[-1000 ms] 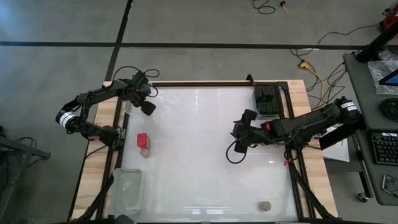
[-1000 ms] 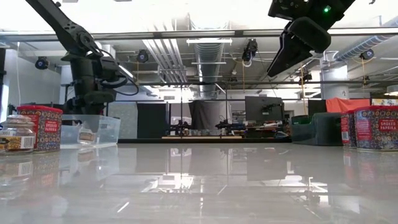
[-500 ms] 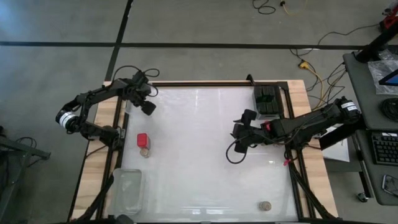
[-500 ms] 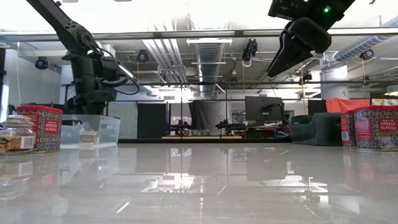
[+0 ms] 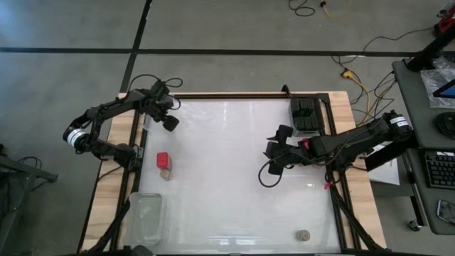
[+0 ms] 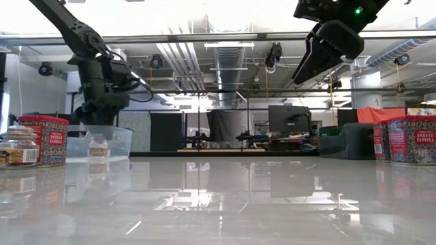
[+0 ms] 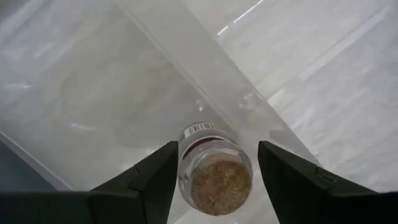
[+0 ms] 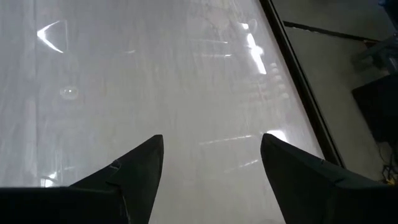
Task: Sort spices by type
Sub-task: Put the brown seasoning bottle into the transparent bin
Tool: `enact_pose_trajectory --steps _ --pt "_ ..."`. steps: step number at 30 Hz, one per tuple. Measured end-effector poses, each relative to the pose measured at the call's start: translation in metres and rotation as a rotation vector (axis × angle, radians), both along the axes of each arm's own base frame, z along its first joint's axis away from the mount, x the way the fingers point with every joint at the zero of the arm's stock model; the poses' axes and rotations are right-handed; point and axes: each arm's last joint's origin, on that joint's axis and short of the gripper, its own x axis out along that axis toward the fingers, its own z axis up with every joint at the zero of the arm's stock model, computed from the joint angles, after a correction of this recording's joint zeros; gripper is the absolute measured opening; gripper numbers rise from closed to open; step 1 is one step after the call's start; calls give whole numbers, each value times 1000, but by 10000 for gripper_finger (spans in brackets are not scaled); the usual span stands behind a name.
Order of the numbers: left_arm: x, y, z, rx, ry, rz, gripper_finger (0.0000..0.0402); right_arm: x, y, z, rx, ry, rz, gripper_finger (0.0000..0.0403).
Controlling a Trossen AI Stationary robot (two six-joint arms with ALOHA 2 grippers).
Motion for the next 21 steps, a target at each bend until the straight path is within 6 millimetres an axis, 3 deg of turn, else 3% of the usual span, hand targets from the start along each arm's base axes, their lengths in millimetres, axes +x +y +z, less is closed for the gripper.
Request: enact_pose_trajectory --steps 13,17,21 --pt "3 6 16 39 8 -22 206 0 0 0 0 -1 -1 238" --pt "2 9 42 60 107 -35 206 0 0 0 0 -1 -1 244" --pt "2 9 83 85 122 -19 206 0 0 0 2 -3 -3 253"
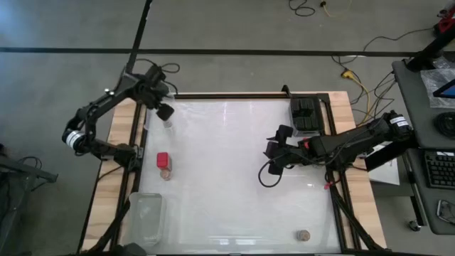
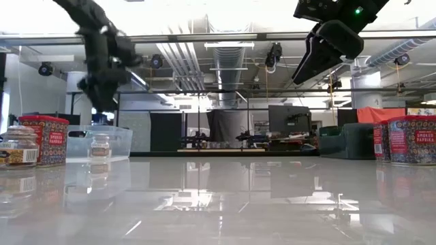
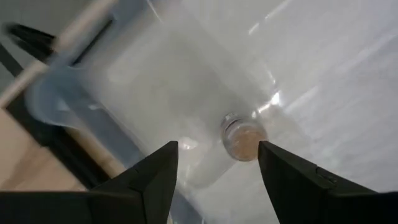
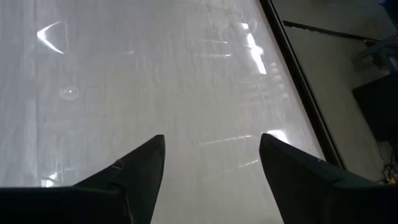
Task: Sort spices by type
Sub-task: Put the brown seasoning bottle into the transparent bin
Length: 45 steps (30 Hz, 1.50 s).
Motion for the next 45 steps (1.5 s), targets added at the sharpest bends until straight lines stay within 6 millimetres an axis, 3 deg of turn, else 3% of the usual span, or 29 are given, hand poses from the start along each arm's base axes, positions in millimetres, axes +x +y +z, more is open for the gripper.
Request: enact_pose_trajectory --steps 5,11,20,27,31,38,45 --pt "5 -23 47 93 -118 11 206 0 0 0 1 -4 -1 264" --pt "20 -86 68 110 -286 -108 206 1 -1 2 -42 -27 -35 277" --pt "43 -203 57 -74 -358 -474 206 1 -2 3 -39 -64 -86 312" --pt "42 -271 32 -180 -265 -365 206 1 4 2 33 -91 -86 337" --pt "40 -288 20 -200 -166 -252 206 1 9 3 50 -109 -79 347" --pt "49 -295 0 -186 -42 -97 231 -3 26 -1 148 -101 -14 346" --pt "51 -299 -33 -186 112 -11 260 -12 52 -14 272 -94 85 336"
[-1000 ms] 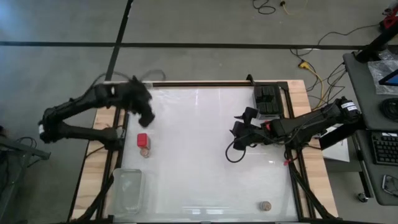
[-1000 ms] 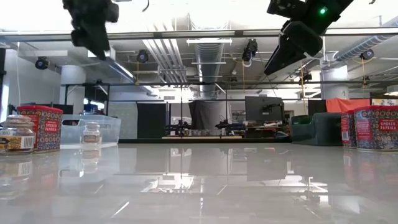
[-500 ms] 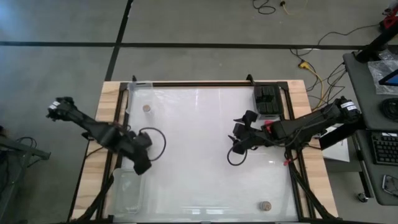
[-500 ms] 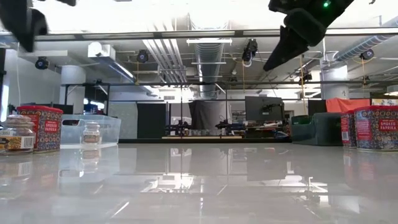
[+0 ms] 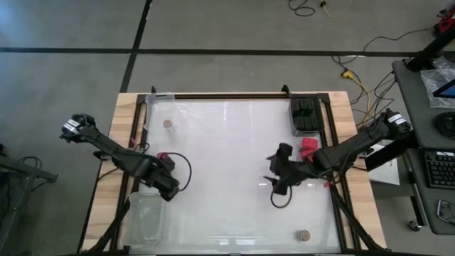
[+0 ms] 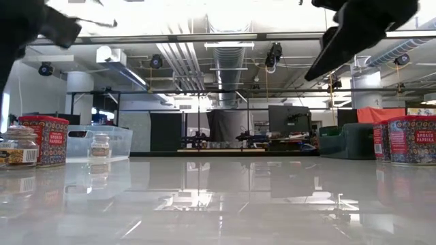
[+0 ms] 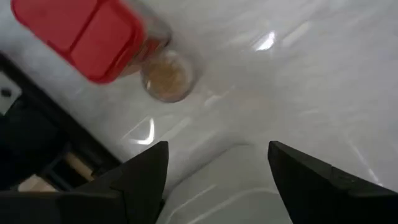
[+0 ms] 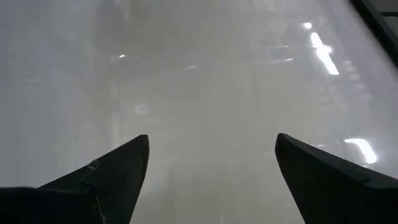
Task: Sort spices by type
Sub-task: Put the brown seasoning bottle into the transparent bin
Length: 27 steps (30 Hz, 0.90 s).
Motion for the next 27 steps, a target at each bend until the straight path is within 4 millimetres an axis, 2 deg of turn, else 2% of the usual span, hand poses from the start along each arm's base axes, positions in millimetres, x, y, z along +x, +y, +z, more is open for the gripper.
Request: enact_pose_trajectory --steps 6,12,20,27 --pt "-6 3 -26 13 46 35 261 -10 23 -8 56 -33 54 325" --pt "-14 7 -43 7 68 71 261 -19 39 -11 70 -48 120 320" --pt "-12 13 -52 28 31 84 261 -19 40 -10 28 -56 145 329" --pt "-4 30 -54 22 27 82 261 -17 41 -8 21 -84 166 341"
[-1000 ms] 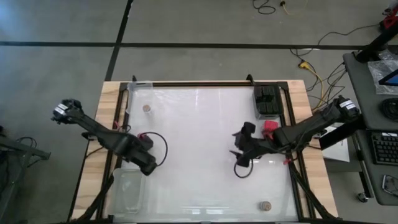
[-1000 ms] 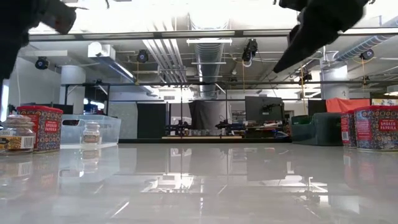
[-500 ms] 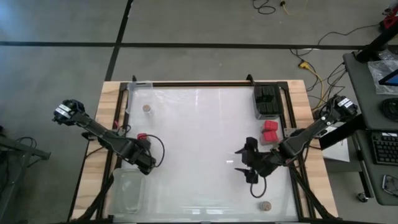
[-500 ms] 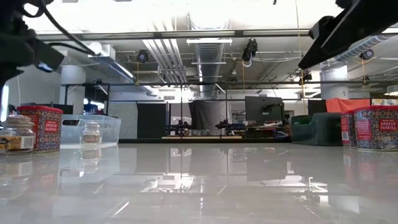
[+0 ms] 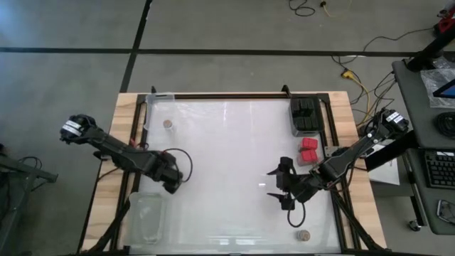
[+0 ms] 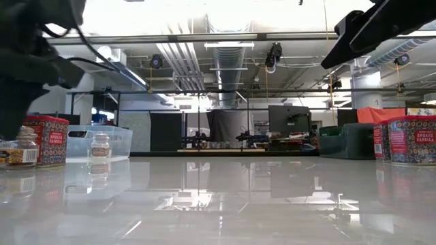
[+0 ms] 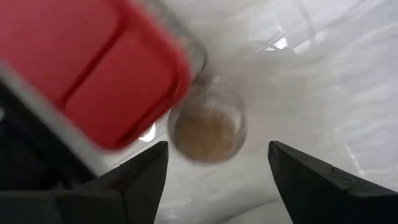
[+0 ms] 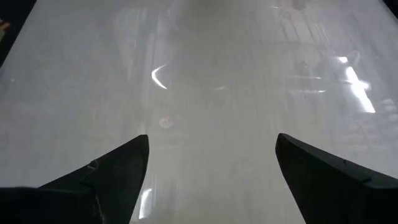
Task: Sort spices by type
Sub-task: Put the brown seasoning bottle into the transparent bin
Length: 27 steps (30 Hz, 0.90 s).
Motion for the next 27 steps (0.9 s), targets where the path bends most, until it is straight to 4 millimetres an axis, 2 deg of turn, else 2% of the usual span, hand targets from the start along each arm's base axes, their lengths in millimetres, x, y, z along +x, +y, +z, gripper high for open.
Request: enact_pose_trajectory --steps 9,17,27 --pt "10 19 0 -2 -35 19 261 0 1 0 5 0 7 325" --pt "18 18 0 -20 -108 -58 261 -1 1 0 2 4 8 311" --pt "19 18 -2 -18 -104 -159 261 -1 1 0 4 4 6 302"
